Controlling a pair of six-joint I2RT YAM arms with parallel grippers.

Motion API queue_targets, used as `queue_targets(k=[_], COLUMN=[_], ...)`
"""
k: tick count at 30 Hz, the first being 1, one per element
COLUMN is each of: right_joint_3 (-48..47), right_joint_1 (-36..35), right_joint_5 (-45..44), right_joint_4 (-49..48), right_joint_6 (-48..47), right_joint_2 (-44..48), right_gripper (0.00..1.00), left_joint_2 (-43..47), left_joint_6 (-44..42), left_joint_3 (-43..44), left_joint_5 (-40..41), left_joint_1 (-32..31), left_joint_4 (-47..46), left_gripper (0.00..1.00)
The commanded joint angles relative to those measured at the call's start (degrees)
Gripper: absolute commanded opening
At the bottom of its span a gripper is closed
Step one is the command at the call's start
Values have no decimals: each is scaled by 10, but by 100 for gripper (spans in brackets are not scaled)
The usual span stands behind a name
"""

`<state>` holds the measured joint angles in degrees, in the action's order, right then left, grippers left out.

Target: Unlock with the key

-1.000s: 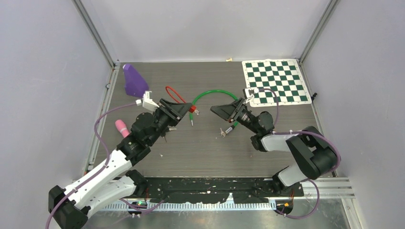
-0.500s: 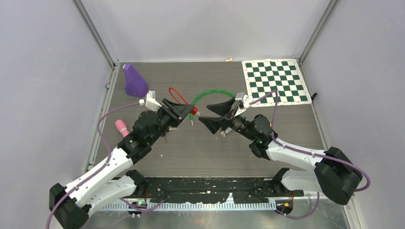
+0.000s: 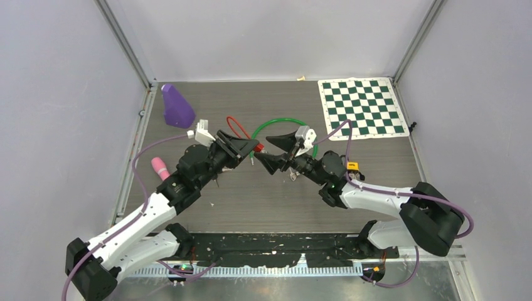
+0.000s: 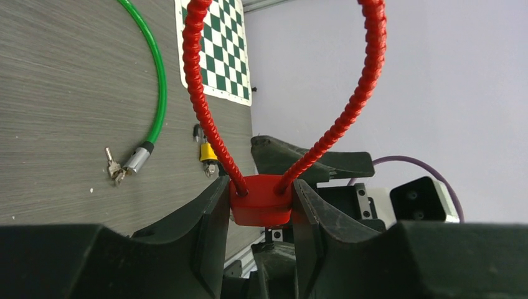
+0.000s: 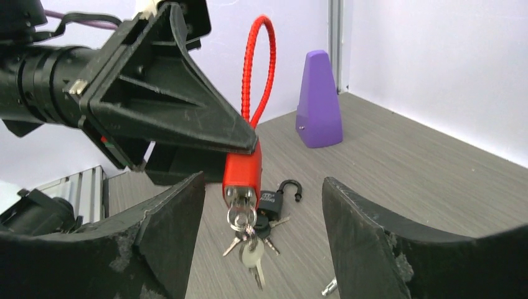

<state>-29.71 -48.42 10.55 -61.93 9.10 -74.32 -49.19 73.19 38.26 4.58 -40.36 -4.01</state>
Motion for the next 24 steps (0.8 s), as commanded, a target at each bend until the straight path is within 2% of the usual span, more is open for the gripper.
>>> queue_targets(k=[1,4,9,11,12,13,14,16,19,20,22,24], right_joint_3=[-33,-39,-48,-45,-45,-44,-42,-37,-33,-31,-27,-23], right_joint_1=[-4,-5,-4,-4,-4,-4,-4,-4,-5,-4,-4,-5], right_joint_5=[-16,-16,-14,-10,-9,-8,-7,-9,-27,-29,-35,-43], right_joint_4=[-53,-46,-19,-16,-10,-8,-5,-5,1,1,0,-3], right_joint_6=[-22,-20,-16,-12,-10,-9,-6,-1,11,16,23,27], right_joint_2=[-10,-18,-21,-19,-17,-16,-12,-3,13,16,24,32], right_gripper=[74,71,61,50,36,28,16,7,6,5,5,5], left_joint_2=[-6,-7,1,7,8,12,14,22,38,45,59,70], left_joint_6=[8,9,3,-1,-2,-4,-6,-12,-29,-34,-38,-33], left_joint_3=[32,32,34,34,34,34,35,36,36,35,30,27], left_joint_5=[-21,-28,-25,-22,-20,-17,-15,-7,17,29,60,81], left_joint_1=[4,3,3,4,4,4,3,3,4,3,3,4], left_joint_4=[-52,-56,-54,-50,-48,-46,-43,-36,-20,-12,6,26], left_gripper=[0,0,0,0,0,0,3,22,55,63,70,71])
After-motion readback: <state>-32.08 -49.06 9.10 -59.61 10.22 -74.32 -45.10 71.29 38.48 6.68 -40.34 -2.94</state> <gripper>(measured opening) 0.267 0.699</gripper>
